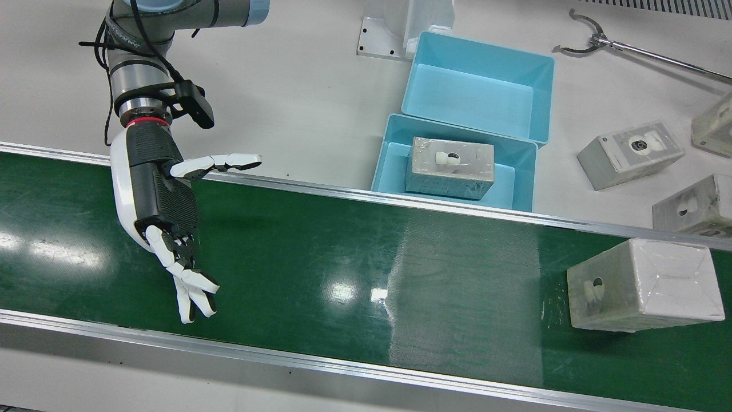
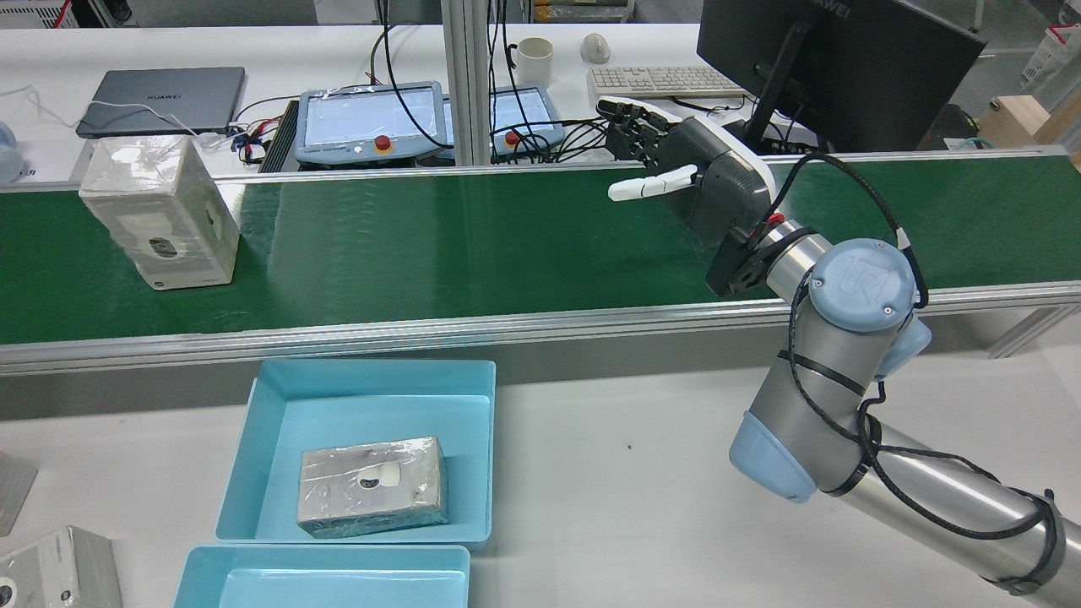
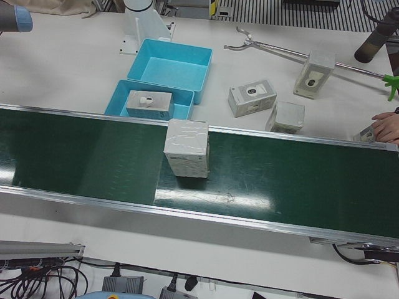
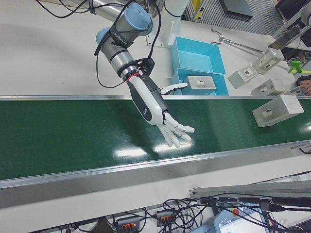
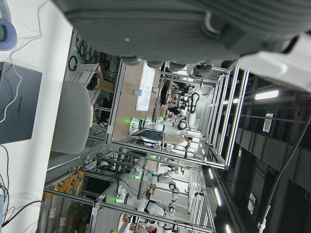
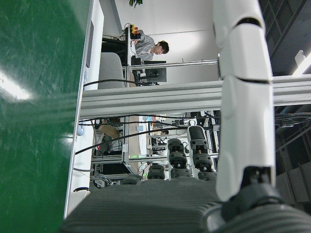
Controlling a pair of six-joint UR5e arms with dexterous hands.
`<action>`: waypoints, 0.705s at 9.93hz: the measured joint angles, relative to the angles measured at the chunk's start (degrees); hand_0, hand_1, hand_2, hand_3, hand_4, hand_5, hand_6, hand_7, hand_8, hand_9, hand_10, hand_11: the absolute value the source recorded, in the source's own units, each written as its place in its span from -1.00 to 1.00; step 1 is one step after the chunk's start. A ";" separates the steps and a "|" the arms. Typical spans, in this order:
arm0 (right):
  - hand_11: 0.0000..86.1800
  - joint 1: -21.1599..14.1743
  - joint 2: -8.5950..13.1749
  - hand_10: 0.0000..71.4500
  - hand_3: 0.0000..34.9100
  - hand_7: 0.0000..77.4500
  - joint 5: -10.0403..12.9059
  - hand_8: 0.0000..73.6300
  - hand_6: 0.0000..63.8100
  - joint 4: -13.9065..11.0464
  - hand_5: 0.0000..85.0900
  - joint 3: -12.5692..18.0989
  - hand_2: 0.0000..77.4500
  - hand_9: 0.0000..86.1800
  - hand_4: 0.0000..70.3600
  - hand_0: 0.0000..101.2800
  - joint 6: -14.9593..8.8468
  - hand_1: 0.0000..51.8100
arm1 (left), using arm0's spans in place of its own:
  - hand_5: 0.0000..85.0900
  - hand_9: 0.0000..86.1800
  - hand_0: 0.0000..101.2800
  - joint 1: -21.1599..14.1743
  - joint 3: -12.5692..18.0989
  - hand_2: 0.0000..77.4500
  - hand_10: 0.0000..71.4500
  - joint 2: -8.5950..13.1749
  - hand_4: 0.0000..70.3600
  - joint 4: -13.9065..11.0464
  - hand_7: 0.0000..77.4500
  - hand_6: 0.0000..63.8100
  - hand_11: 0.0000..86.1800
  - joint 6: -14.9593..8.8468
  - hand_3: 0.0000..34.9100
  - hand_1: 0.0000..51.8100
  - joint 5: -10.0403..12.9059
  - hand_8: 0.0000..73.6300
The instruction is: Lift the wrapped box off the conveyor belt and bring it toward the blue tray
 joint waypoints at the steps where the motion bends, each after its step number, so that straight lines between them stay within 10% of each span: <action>1: -0.99 0.01 -0.03 -1.00 -1.00 -0.89 -0.01 -0.97 -0.88 0.01 -0.58 0.00 -0.72 -0.92 -0.67 -0.02 -0.01 -0.37 | -0.97 -1.00 -1.00 0.00 0.00 -0.97 -0.98 0.00 -1.00 0.00 -0.99 -0.98 -0.99 0.00 -1.00 -1.00 0.00 -0.99; 7: -0.99 0.18 -0.25 -1.00 -1.00 -0.89 -0.07 -0.97 -0.88 0.04 -0.59 -0.09 -0.72 -0.90 -0.69 -0.02 0.74 -0.37 | -0.97 -1.00 -1.00 0.00 0.00 -0.97 -0.98 0.00 -1.00 0.00 -0.99 -0.98 -0.99 0.00 -1.00 -1.00 0.00 -0.99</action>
